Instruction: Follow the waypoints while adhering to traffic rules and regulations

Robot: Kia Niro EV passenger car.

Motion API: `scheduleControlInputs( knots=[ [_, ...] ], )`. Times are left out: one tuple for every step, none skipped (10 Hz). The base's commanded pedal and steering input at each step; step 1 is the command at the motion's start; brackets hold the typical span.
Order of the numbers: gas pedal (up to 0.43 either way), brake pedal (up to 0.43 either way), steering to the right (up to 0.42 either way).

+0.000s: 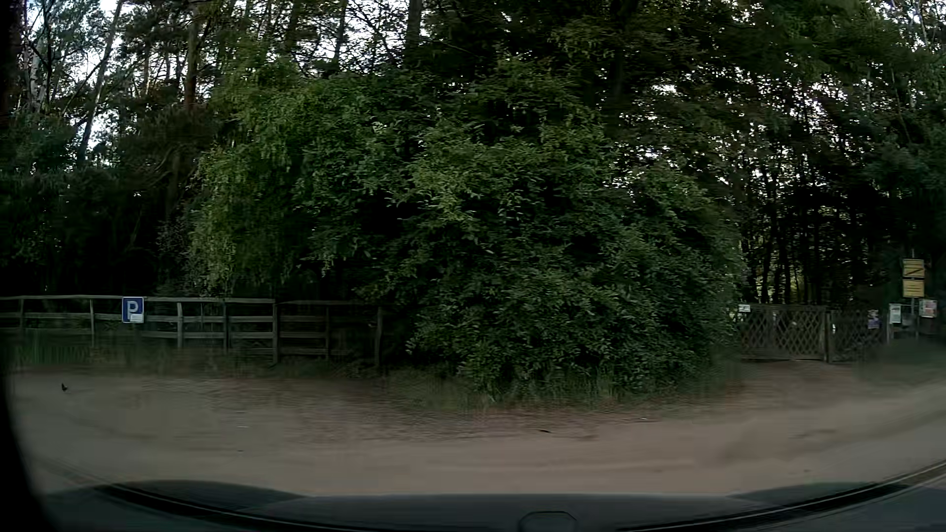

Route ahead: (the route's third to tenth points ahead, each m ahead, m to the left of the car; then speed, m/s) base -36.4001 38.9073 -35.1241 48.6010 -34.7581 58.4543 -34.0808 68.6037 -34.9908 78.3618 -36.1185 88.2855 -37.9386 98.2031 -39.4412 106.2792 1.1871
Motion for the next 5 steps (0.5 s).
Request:
scheduleControlInputs(
  knots=[
    [0.000,0.165,-0.968],
    [0.000,0.171,-0.968],
    [0.000,0.189,-0.968],
    [0.000,0.189,-0.968],
    [0.000,0.189,-0.968]
  ],
)
